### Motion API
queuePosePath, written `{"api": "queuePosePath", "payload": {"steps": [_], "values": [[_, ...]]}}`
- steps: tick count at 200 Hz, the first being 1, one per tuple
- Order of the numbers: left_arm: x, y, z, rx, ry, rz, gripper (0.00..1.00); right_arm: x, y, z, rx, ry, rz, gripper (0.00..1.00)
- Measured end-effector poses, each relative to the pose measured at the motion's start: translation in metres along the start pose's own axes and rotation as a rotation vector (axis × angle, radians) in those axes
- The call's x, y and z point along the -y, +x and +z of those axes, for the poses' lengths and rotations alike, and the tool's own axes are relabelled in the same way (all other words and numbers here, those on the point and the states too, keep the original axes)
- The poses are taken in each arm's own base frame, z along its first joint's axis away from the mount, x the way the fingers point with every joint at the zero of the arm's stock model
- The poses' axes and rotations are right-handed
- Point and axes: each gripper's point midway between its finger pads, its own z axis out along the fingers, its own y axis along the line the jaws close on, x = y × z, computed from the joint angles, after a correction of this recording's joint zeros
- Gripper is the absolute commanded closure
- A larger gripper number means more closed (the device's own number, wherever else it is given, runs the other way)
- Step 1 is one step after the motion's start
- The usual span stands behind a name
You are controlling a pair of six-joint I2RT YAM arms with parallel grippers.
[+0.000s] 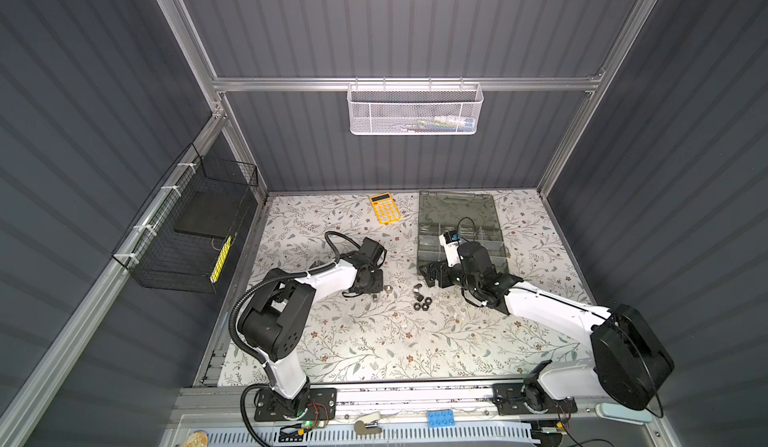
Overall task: Sort the screws and nuts into containers
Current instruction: 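Close the left gripper on the black bolt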
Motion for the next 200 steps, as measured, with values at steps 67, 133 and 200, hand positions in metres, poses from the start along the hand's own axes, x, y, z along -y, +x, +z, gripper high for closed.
{"api": "queuePosePath", "payload": {"steps": [67, 133, 200], "values": [[0.000, 0.001, -0.001, 0.017, 0.011, -0.001, 0.73, 0.000, -0.002, 0.000, 0.003, 0.003, 0.000, 0.01], [0.003, 0.006, -0.004, 0.003, 0.037, -0.001, 0.75, 0.001, -0.002, 0.000, 0.005, 0.010, 0.000, 0.01], [0.013, -0.002, -0.016, 0.010, 0.078, -0.001, 0.75, 0.006, -0.003, -0.001, 0.012, 0.035, 0.003, 0.01]]}}
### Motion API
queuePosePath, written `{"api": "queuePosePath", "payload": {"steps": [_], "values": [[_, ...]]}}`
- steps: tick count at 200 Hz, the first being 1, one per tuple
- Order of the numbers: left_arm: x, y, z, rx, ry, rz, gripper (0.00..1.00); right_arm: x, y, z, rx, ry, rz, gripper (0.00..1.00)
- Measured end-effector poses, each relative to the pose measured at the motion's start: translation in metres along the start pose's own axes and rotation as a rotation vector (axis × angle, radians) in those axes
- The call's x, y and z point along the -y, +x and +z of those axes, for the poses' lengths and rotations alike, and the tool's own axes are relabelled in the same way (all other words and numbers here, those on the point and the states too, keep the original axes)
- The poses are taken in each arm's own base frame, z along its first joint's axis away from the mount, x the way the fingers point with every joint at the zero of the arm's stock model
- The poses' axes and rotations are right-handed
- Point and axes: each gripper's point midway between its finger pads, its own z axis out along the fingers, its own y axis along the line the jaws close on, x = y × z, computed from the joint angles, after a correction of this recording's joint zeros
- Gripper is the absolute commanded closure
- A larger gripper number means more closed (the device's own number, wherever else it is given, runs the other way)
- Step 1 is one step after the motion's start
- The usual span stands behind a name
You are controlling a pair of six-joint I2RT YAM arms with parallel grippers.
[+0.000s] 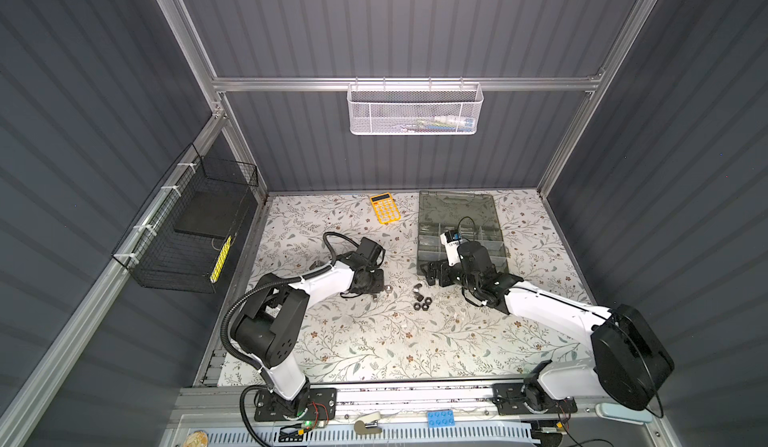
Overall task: Sort the screws and nuts into containers
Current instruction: 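Close the left gripper on the black bolt, then lift the black bolt and carry it over the box with the left gripper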
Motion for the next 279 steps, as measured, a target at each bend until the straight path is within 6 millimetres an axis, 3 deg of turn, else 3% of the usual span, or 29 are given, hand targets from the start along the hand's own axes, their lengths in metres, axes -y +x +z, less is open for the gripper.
{"api": "queuePosePath", "payload": {"steps": [108, 147, 209, 243, 279], "values": [[0.047, -0.039, -0.024, 0.088, 0.113, -0.007, 0.75, 0.011, -0.014, -0.012, 0.044, 0.038, 0.045, 0.01], [0.086, -0.066, -0.036, 0.141, 0.190, 0.018, 0.75, 0.029, -0.022, -0.019, 0.071, 0.074, 0.090, 0.01], [0.155, -0.090, -0.029, 0.155, 0.295, 0.085, 0.75, 0.074, -0.047, -0.065, 0.190, 0.159, 0.232, 0.01], [0.190, -0.095, -0.023, 0.154, 0.349, 0.123, 0.75, 0.094, -0.052, -0.089, 0.223, 0.201, 0.312, 0.01], [0.222, -0.097, -0.015, 0.150, 0.397, 0.149, 0.75, 0.112, -0.045, -0.100, 0.218, 0.232, 0.380, 0.01]]}}
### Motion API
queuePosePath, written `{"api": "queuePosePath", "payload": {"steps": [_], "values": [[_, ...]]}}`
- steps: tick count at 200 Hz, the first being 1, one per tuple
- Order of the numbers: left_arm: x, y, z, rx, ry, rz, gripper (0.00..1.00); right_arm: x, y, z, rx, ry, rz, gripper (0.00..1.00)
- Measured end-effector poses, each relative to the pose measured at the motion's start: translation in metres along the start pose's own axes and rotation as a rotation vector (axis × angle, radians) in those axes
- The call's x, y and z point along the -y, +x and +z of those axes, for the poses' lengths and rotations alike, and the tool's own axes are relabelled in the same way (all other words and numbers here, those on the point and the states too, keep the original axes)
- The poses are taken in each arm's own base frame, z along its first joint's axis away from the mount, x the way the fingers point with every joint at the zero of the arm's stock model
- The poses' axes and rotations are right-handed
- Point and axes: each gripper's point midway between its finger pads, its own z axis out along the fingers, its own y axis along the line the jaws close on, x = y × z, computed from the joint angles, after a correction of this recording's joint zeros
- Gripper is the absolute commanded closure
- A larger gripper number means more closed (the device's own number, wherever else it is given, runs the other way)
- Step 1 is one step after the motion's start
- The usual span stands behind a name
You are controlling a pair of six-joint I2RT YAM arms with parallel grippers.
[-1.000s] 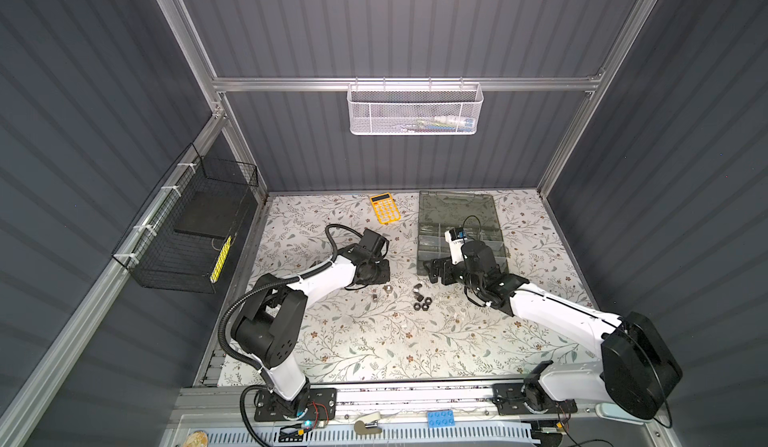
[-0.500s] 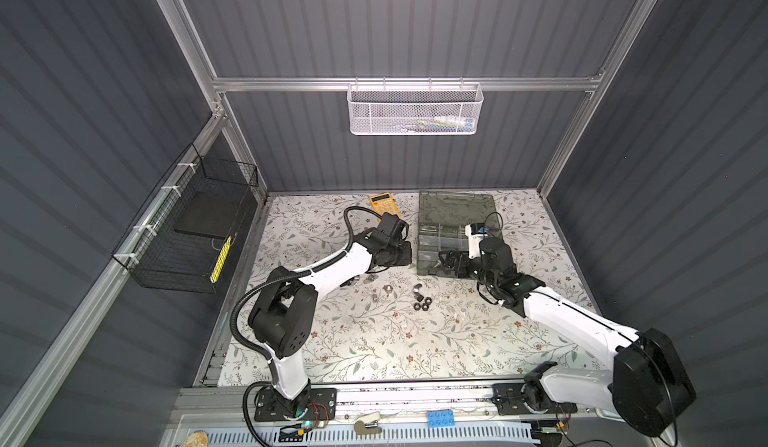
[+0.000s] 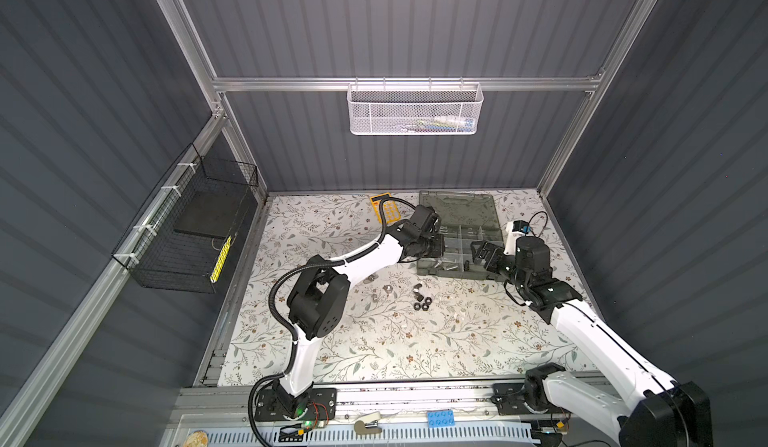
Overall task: Sort the screws and nuts into containers
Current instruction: 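Lift the black bolt and carry it over the box with the left gripper, then lower the black bolt into the compartment and open the left gripper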
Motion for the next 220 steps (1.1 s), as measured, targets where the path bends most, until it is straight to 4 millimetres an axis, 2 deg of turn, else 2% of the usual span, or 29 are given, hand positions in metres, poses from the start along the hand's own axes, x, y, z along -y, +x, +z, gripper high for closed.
{"api": "queuePosePath", "payload": {"steps": [40, 63, 79, 107, 149, 220], "values": [[0.036, -0.005, 0.020, 0.014, 0.065, 0.028, 0.75, 0.026, 0.015, 0.003, -0.030, 0.052, 0.048, 0.01], [0.055, -0.002, 0.033, 0.019, 0.100, 0.042, 0.75, 0.034, 0.020, 0.003, -0.036, 0.066, 0.067, 0.01], [0.061, 0.002, 0.044, 0.018, 0.118, 0.038, 0.75, 0.037, 0.020, 0.001, -0.025, 0.068, 0.077, 0.01], [0.064, 0.014, 0.063, -0.001, 0.131, 0.025, 0.75, 0.043, 0.021, -0.003, -0.005, 0.069, 0.088, 0.01], [0.057, 0.029, 0.086, -0.032, 0.118, 0.005, 0.73, 0.047, 0.026, -0.002, -0.007, 0.067, 0.106, 0.01], [0.059, 0.028, 0.093, -0.027, 0.129, -0.007, 0.66, 0.046, 0.020, -0.003, 0.017, 0.056, 0.118, 0.01]]}}
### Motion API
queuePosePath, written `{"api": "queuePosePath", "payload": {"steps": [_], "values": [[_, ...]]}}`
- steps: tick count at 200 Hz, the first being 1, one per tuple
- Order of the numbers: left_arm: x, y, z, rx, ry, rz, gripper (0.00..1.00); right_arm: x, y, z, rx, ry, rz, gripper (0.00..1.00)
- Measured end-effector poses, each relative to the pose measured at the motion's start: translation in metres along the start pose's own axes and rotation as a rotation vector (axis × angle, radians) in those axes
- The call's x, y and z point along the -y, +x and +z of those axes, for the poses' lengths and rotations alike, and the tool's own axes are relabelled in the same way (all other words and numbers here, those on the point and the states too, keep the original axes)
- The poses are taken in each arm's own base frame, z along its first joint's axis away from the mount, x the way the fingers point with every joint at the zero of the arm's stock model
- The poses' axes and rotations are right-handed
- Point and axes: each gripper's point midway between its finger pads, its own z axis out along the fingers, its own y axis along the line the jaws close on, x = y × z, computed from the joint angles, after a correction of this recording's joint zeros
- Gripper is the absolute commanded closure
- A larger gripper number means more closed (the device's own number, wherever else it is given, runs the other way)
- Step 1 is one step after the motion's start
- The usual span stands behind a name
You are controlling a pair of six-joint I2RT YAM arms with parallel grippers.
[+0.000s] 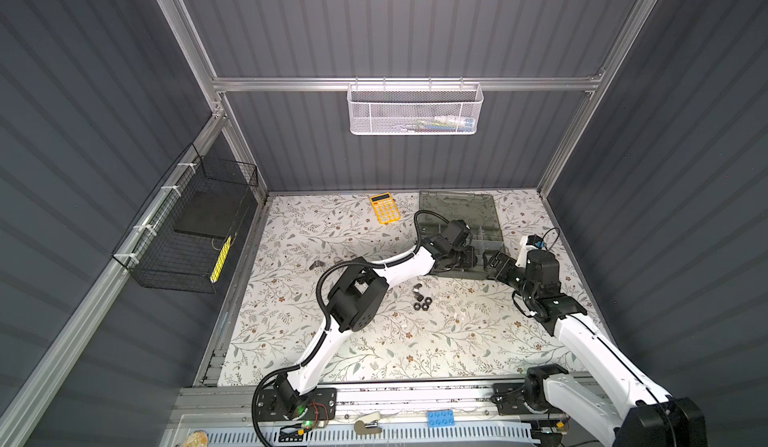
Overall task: Sort the screws and nuts into containers
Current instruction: 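Lower the black bolt into the compartment and open the left gripper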
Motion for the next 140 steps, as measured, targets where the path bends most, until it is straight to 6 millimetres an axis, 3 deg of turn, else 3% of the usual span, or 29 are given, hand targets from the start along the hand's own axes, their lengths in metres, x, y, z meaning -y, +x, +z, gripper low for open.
{"api": "queuePosePath", "payload": {"steps": [103, 140], "values": [[0.000, -0.002, -0.003, -0.003, -0.023, 0.015, 0.55, 0.001, -0.001, -0.006, 0.018, -0.008, 0.012, 0.01], [0.002, -0.010, -0.022, 0.011, -0.068, 0.061, 0.46, 0.000, -0.002, -0.011, 0.039, -0.023, 0.011, 0.01]]}}
